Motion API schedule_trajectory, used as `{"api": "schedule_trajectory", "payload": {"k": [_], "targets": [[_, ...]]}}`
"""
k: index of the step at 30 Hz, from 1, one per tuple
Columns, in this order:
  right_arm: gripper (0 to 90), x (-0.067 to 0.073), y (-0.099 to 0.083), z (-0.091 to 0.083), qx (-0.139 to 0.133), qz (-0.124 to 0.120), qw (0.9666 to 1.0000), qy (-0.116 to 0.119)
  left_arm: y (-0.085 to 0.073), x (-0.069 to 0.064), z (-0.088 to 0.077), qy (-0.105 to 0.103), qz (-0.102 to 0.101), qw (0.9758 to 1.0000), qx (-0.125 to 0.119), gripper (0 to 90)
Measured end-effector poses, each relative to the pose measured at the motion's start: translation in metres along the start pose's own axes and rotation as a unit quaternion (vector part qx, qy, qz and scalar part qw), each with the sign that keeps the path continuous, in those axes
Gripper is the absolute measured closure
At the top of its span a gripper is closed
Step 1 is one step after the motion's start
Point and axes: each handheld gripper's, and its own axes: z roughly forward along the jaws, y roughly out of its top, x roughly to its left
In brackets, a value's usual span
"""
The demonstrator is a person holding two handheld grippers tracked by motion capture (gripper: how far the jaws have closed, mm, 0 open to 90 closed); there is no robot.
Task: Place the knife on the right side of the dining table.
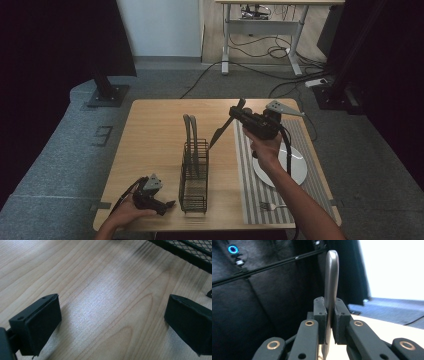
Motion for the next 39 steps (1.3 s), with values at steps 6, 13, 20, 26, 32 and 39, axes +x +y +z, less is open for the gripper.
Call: {"api": "schedule_trajectory", "payload": {"k": [6,13,20,26,32,39], "targets": [[82.7,-0.008,-0.003,-0.007,-0.001,-0.010,0.9998,-0.019,0.000,0.000,0.000,0.000,0.001,1.0000,0.001,0.8],[82.7,-0.027,-0.025,-0.001,0.019,0.004,0.9990,-0.039,0.000,0.000,0.000,0.000,0.001,1.0000,0.001,0.7],[82.9,-0.050,-0.043,0.002,0.028,0.023,0.9973,-0.064,0.000,0.000,0.000,0.000,0.000,1.0000,0.000,0.8],[82.9,-0.062,-0.052,-0.001,0.030,0.037,0.9960,-0.076,0.000,0.000,0.000,0.000,0.000,1.0000,0.000,0.8],[83.0,-0.070,-0.054,-0.001,0.030,0.040,0.9950,-0.087,0.000,0.000,0.000,0.001,0.000,1.0000,0.000,0.8],[83.0,-0.074,-0.055,-0.002,0.031,0.038,0.9942,-0.095,0.000,0.000,0.000,0.000,0.000,1.0000,0.000,0.8]]}}
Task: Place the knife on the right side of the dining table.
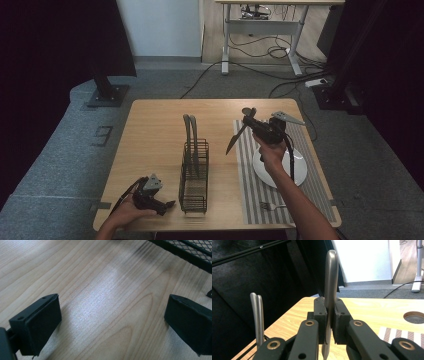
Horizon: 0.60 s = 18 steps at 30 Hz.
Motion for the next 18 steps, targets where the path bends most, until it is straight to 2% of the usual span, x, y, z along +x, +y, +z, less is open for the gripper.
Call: {"api": "schedule_trajectory", "payload": {"k": [12,18], "targets": [[83.0,-0.011,0.010,-0.008,-0.016,0.008,0.9998,-0.014,0.000,0.000,0.000,0.001,-0.001,1.0000,0.000,0.8],[83.0,-0.020,0.019,-0.008,-0.016,-0.001,0.9993,-0.034,0.000,0.000,0.000,0.001,-0.001,1.0000,0.000,0.8]]}}
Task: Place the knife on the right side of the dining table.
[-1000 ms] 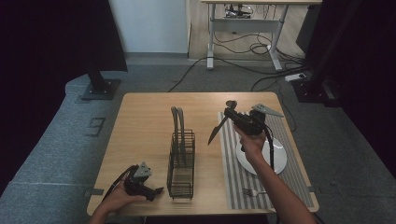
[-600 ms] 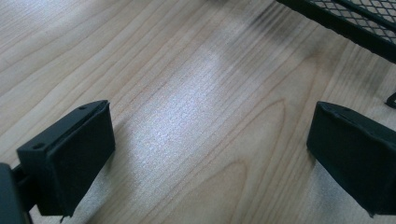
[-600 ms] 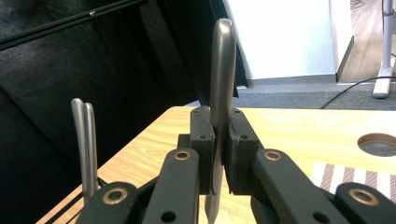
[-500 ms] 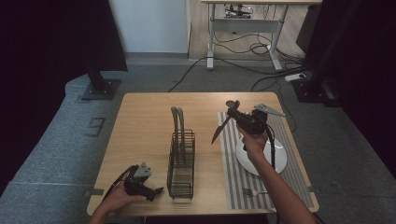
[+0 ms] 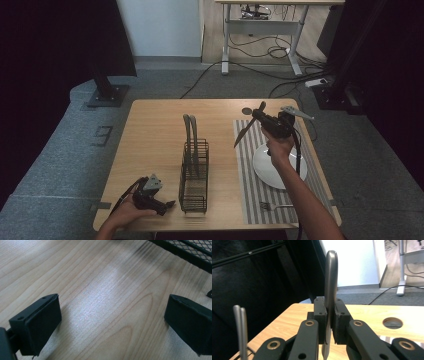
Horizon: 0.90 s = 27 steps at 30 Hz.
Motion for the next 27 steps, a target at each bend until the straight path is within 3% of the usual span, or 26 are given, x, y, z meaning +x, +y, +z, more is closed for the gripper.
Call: {"api": "schedule_trajectory", "payload": {"k": [27], "targets": [[83.0,-0.042,-0.006,0.030,0.011,0.003,0.9975,-0.070,0.000,0.000,0.000,0.000,0.000,1.0000,0.000,0.8]]}}
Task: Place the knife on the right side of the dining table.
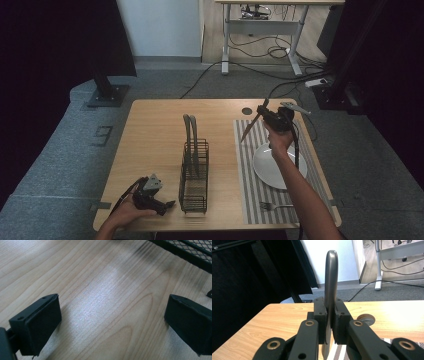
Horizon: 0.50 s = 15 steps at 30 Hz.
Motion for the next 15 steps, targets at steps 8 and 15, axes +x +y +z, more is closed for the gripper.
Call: {"api": "schedule_trajectory", "payload": {"k": [8,15], "targets": [[82.9,-0.008,0.000,0.006,0.000,0.001,0.9999,-0.011,0.000,0.000,0.000,0.000,0.000,1.0000,0.000,0.8],[83.0,-0.017,0.008,0.011,-0.016,0.000,0.9996,-0.024,0.000,0.000,0.000,0.000,0.000,1.0000,0.000,0.8]]}}
